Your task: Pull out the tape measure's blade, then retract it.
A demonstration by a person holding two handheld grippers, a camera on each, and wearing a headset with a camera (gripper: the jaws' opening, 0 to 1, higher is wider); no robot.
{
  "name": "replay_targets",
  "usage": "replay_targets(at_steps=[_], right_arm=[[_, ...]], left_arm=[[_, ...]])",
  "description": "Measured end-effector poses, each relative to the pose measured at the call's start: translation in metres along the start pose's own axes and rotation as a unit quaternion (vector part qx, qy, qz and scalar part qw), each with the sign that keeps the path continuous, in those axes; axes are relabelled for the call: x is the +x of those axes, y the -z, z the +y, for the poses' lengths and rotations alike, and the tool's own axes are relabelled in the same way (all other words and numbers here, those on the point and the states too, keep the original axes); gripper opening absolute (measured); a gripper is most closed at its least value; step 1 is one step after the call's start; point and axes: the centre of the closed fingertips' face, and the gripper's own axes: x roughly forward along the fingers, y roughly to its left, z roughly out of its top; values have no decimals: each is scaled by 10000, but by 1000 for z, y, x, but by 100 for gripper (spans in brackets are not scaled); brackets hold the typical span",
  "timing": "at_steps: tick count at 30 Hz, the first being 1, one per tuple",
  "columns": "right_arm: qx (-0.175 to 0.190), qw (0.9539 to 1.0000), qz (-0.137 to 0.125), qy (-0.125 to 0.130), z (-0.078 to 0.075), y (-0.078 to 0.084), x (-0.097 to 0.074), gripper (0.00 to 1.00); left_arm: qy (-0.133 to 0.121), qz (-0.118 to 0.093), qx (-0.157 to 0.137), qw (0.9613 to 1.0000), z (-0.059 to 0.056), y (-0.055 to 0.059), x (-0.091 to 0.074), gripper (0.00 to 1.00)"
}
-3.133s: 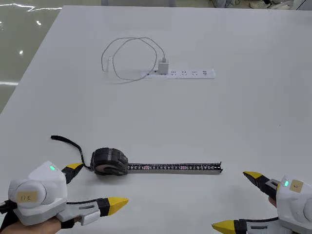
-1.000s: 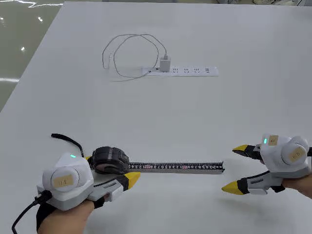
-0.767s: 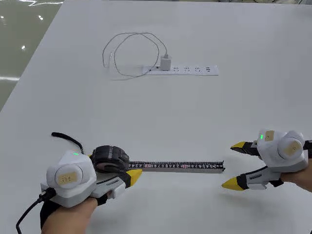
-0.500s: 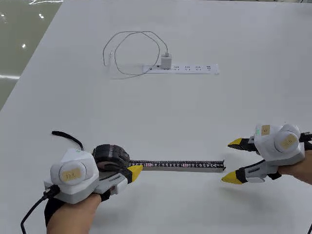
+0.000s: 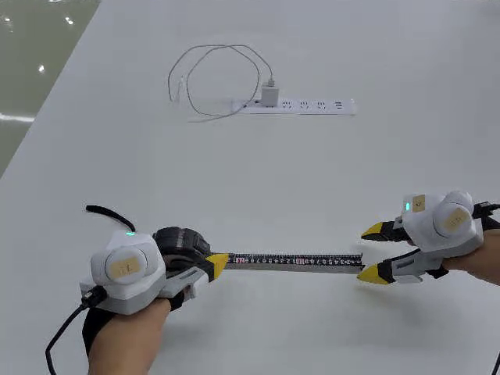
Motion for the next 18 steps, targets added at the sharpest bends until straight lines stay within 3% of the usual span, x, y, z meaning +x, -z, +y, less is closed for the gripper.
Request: replay_targets(at_steps=[3, 18], right_arm=[[-84, 9999, 41, -45, 1, 0, 1, 30], [-273, 9993, 137, -200, 3, 2, 6, 17]], left_arm=[[-67, 21, -56, 10000, 2, 0, 2, 75], [-282, 78, -231, 9993, 8, 1, 4, 68]])
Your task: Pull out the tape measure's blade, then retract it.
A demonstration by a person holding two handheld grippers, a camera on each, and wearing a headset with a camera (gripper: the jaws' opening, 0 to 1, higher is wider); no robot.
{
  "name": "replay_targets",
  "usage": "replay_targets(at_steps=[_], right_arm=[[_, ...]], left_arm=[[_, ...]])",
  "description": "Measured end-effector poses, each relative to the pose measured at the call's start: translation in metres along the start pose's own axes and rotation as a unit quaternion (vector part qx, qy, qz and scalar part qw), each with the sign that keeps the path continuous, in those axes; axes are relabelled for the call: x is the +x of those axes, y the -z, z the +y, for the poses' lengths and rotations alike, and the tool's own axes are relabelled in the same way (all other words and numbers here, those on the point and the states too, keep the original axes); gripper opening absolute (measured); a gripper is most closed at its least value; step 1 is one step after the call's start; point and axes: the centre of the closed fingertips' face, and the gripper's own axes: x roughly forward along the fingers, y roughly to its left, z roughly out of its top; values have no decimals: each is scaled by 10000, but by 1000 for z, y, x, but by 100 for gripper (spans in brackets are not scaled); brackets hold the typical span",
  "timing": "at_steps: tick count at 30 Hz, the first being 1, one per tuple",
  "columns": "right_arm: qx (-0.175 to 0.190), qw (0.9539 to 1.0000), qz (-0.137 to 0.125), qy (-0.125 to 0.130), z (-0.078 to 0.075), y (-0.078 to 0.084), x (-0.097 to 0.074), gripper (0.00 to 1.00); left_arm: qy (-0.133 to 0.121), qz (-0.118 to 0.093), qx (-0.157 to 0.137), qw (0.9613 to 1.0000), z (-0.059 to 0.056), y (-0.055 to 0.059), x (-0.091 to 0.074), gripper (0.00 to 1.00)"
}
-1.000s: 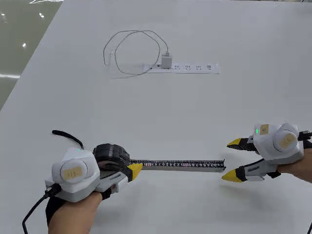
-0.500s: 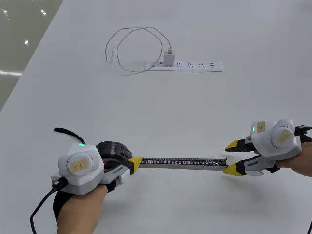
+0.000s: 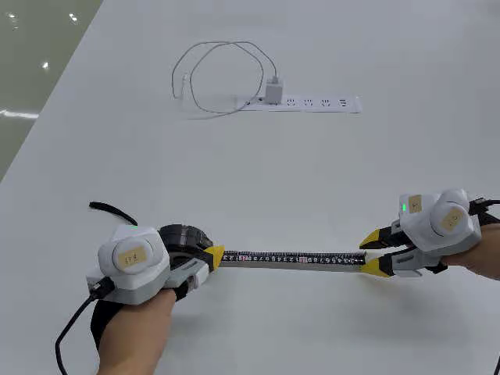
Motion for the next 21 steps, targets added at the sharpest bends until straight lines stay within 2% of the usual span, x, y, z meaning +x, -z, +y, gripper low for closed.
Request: replay_targets(at_steps=[5, 21], right_arm=[[-18, 10000, 4, -28, 0, -1, 2, 15], [-108, 9998, 93, -145, 2, 1, 4, 12]], left_arm=[[-30, -6, -157, 9999, 3, 0, 1, 66], [-62, 27, -234, 9997, 5, 1, 3, 64]])
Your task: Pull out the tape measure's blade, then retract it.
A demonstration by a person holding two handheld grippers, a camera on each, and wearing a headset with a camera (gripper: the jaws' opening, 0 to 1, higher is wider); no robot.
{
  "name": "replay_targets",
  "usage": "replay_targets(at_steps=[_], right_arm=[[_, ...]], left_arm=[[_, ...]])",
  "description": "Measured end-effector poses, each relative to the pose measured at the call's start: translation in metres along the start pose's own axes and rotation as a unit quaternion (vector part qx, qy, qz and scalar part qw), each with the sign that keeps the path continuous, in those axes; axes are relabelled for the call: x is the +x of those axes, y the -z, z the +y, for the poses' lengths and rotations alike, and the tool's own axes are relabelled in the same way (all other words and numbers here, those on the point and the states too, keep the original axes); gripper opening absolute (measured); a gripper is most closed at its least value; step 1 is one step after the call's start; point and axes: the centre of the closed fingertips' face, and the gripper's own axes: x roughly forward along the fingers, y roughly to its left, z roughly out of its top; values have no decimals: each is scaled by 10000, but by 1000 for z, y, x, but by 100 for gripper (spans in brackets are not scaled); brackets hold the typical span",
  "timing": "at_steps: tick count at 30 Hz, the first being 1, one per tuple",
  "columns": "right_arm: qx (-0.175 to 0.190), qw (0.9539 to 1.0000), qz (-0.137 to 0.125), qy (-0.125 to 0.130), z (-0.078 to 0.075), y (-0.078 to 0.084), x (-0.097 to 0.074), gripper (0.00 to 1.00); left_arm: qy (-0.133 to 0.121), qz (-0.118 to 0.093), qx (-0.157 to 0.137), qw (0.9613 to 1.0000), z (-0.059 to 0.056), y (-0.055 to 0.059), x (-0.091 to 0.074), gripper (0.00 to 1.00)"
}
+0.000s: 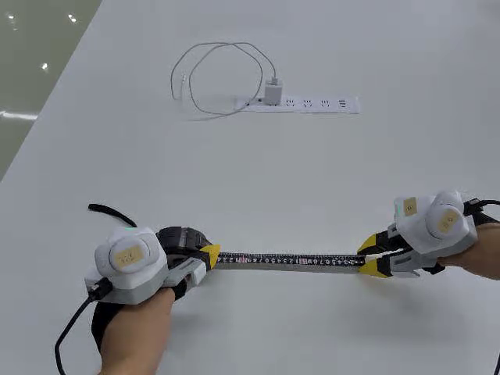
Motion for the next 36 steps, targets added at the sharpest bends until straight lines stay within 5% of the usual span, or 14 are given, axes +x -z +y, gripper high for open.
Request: replay_targets(at_steps=[22, 36], right_arm=[[-712, 9958, 577, -88, -2, 6, 6, 11], [-702, 9949, 718, -129, -3, 7, 8, 12]], left_arm=[[-119, 72, -14, 9999, 0, 2, 2, 65], [-161, 111, -5, 9998, 1, 3, 3, 66]])
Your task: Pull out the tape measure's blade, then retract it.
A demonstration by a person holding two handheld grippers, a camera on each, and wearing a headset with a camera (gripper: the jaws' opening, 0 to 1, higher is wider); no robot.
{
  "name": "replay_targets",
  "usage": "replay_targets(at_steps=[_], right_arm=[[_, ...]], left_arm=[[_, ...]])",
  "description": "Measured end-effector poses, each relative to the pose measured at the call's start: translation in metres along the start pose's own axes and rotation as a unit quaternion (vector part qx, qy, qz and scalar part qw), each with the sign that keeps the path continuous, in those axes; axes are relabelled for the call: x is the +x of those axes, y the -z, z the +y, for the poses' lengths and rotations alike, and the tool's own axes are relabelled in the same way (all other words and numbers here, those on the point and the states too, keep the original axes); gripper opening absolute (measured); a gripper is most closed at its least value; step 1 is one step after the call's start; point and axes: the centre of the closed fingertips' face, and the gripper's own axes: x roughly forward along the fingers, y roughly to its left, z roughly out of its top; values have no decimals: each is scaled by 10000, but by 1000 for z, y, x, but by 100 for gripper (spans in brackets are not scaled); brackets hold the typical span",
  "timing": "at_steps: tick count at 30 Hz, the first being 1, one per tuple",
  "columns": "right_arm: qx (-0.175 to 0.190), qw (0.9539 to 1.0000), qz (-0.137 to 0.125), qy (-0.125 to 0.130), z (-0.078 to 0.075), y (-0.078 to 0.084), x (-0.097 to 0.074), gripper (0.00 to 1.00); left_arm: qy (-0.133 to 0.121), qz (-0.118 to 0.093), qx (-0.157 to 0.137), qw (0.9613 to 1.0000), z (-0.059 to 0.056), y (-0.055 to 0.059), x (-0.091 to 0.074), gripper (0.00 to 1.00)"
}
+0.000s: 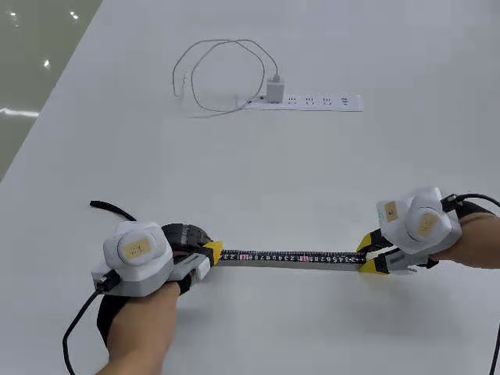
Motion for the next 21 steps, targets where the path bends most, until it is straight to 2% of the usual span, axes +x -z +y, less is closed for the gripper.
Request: replay_targets(at_steps=[21], right_arm=[[44, 10000, 31, 16, 1, -1, 1, 10]], left_arm=[[-20, 132, 110, 9999, 0, 1, 0, 63]])
